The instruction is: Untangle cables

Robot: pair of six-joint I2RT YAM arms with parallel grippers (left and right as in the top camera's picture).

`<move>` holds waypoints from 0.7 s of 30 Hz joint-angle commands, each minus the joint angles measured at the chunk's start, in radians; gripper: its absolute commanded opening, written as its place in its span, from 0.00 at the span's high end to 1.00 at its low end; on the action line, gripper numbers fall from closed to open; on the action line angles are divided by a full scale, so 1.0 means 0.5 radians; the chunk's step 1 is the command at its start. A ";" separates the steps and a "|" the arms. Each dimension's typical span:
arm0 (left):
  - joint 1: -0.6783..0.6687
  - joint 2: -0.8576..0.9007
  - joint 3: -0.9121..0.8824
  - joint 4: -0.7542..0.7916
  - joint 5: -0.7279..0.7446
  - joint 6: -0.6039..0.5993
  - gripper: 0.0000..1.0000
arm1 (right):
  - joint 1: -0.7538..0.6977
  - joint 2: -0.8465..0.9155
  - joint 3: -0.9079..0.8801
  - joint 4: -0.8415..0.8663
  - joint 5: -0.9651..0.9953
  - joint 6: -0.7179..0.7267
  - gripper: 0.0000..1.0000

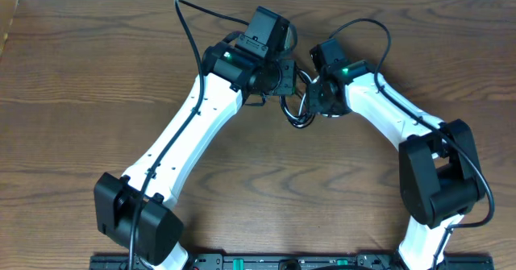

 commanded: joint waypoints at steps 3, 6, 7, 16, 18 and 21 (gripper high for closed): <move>0.146 -0.034 0.009 -0.044 -0.037 0.058 0.93 | -0.106 0.046 -0.020 -0.107 0.191 0.057 0.46; 0.235 -0.034 0.009 -0.116 -0.284 0.059 0.93 | -0.194 0.046 -0.020 -0.163 0.189 0.056 0.46; 0.262 -0.033 0.008 -0.143 -0.383 0.059 0.93 | -0.220 0.046 -0.020 -0.185 0.189 0.055 0.46; 0.413 -0.014 -0.066 -0.273 -0.674 0.120 0.92 | -0.388 0.046 -0.020 -0.333 0.191 0.024 0.51; 0.430 -0.007 -0.088 -0.291 -0.742 0.126 0.93 | -0.411 0.046 -0.020 -0.357 0.191 0.024 0.53; 0.460 0.010 -0.097 -0.342 -0.828 0.127 0.93 | -0.446 0.046 -0.020 -0.381 0.188 0.024 0.54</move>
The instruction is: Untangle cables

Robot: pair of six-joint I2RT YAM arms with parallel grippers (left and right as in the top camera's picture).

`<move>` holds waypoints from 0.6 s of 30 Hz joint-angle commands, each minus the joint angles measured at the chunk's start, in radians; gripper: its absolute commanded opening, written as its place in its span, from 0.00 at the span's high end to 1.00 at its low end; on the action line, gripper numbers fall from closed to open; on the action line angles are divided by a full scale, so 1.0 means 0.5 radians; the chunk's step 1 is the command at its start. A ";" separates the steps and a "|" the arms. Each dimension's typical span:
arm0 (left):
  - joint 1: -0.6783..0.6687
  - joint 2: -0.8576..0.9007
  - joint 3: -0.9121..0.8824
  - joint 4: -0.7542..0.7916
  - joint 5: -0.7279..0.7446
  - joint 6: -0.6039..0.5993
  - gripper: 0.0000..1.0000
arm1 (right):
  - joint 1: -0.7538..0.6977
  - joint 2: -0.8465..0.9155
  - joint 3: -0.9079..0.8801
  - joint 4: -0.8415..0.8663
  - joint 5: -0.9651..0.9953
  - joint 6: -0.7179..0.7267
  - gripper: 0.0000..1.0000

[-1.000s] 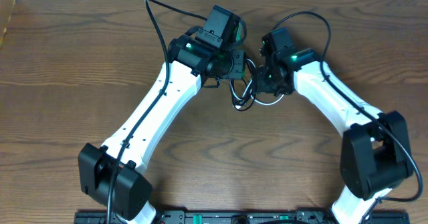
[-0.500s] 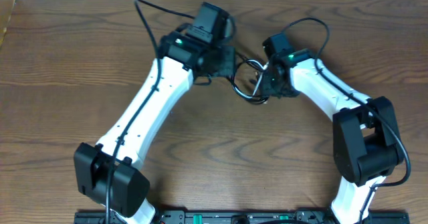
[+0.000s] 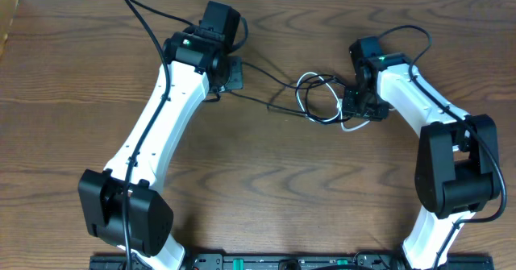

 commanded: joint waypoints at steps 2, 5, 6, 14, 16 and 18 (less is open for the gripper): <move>0.070 0.022 -0.023 -0.060 -0.269 0.047 0.92 | -0.067 0.019 -0.018 -0.031 0.090 -0.066 0.54; 0.070 0.042 -0.025 -0.072 -0.269 0.064 0.93 | -0.066 0.019 -0.018 -0.034 0.015 -0.165 0.56; 0.070 0.047 -0.026 -0.072 -0.269 0.064 0.93 | -0.066 0.019 -0.017 -0.032 -0.009 -0.183 0.58; 0.159 0.061 -0.036 -0.120 -0.614 0.181 0.93 | -0.171 0.019 -0.017 -0.112 0.173 -0.112 0.73; 0.239 0.061 -0.036 -0.155 -0.620 0.154 0.93 | -0.243 0.019 -0.017 -0.139 0.198 -0.095 0.73; 0.325 0.061 -0.036 -0.185 -0.619 0.101 0.92 | -0.320 0.019 -0.017 -0.160 0.198 -0.095 0.74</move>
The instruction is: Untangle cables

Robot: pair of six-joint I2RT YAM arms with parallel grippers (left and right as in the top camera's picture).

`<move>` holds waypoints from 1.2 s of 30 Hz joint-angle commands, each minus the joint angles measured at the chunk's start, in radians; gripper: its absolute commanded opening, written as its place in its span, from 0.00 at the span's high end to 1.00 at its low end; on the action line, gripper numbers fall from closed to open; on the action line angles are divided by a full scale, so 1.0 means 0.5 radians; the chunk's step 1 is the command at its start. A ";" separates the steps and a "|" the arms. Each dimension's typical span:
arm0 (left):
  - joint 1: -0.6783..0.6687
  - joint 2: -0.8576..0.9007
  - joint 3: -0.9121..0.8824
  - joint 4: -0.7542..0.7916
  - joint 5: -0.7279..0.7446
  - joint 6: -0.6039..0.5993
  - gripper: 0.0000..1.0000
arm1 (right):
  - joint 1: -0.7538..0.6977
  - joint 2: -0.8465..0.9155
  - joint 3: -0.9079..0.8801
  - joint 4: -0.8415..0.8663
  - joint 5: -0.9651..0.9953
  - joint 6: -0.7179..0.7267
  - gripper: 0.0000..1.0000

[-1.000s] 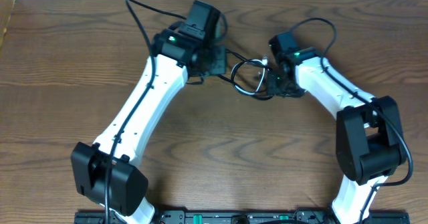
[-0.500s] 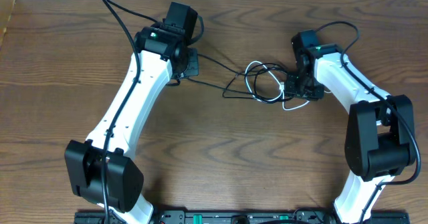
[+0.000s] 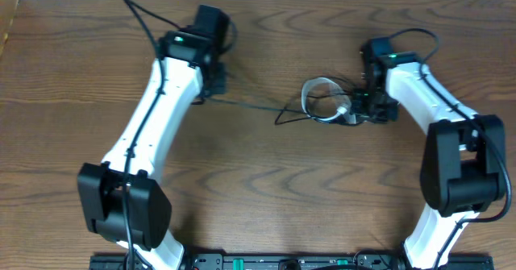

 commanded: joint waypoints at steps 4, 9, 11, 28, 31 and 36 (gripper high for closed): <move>0.331 0.012 -0.011 -0.053 -0.216 -0.054 0.93 | -0.307 0.018 -0.017 -0.036 0.202 0.034 0.75; 0.405 0.012 -0.011 -0.051 0.025 -0.052 0.93 | -0.378 0.018 -0.017 0.001 -0.098 -0.142 0.83; 0.395 0.012 -0.011 -0.040 0.104 -0.035 0.93 | -0.359 0.018 -0.017 0.030 -0.240 -0.261 0.91; 0.046 0.012 -0.011 0.114 1.054 0.121 0.74 | -0.232 -0.581 -0.016 0.192 -1.217 -0.611 0.99; -0.041 0.012 -0.011 0.198 1.053 0.121 0.58 | -0.232 -0.675 -0.016 0.178 -1.260 -0.611 0.99; -0.163 0.016 -0.011 0.313 1.052 0.121 0.48 | -0.246 -0.738 -0.016 0.127 -0.948 -0.399 0.99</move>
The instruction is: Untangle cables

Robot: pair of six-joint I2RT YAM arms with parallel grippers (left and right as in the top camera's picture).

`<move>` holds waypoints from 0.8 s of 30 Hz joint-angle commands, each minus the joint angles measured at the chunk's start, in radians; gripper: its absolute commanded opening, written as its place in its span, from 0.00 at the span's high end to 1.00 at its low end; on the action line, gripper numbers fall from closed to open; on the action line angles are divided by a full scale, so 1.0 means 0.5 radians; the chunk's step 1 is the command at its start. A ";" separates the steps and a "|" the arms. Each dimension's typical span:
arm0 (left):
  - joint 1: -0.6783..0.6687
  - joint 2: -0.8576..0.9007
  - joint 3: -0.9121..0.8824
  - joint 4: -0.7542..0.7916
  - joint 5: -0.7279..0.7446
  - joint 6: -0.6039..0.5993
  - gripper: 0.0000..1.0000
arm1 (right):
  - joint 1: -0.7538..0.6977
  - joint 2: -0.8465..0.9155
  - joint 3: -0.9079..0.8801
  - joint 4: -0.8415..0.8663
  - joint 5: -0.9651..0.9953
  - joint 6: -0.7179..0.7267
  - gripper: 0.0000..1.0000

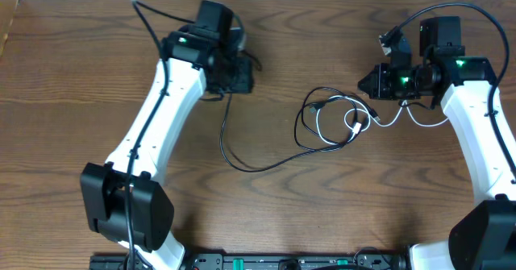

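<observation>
A black cable (242,165) runs from my left gripper (239,76) down the table in a slack curve, then up into loops at the middle. A white cable (348,123) is looped through those black loops and leads right, sagging below my right gripper (372,83). Both grippers sit at the back of the table, far apart, each shut on its own cable's end. The wrists hide the fingertips from above. The two cables still cross around the centre (322,113).
The wooden table (81,101) carries nothing else. The arms' own black leads arch over the back edge behind each wrist. Both arm bases stand at the front corners.
The black cable was stretched taut from my left gripper to the tangle; now it lies slack in a wide curve. My right gripper has moved back and right, and the loops lie wider.
Both grippers were close together at the back centre on a tight bundle. Then they stood apart, with black and white loops between them. Then they were farther apart with the black cable taut. Now the black cable is slack and the loops are loose.
</observation>
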 commanded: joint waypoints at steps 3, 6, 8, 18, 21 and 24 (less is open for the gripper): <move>-0.077 0.029 -0.009 0.055 -0.041 0.012 0.45 | -0.058 -0.012 0.002 -0.047 0.358 0.232 0.94; -0.078 0.048 -0.009 0.054 -0.177 0.011 0.37 | -0.130 -0.012 0.002 -0.062 0.357 0.236 0.86; -0.072 0.060 -0.009 0.055 -0.174 0.011 0.27 | -0.169 -0.012 0.002 -0.077 0.359 0.235 0.80; -0.157 0.077 -0.009 0.101 0.578 0.707 0.05 | -0.220 -0.012 0.002 -0.101 0.422 0.220 0.69; -0.213 0.125 -0.009 0.208 0.575 0.706 0.05 | -0.220 -0.012 0.002 -0.114 0.452 0.220 0.69; -0.287 0.225 -0.009 0.351 0.575 0.706 0.05 | -0.220 -0.012 0.002 -0.115 0.455 0.220 0.68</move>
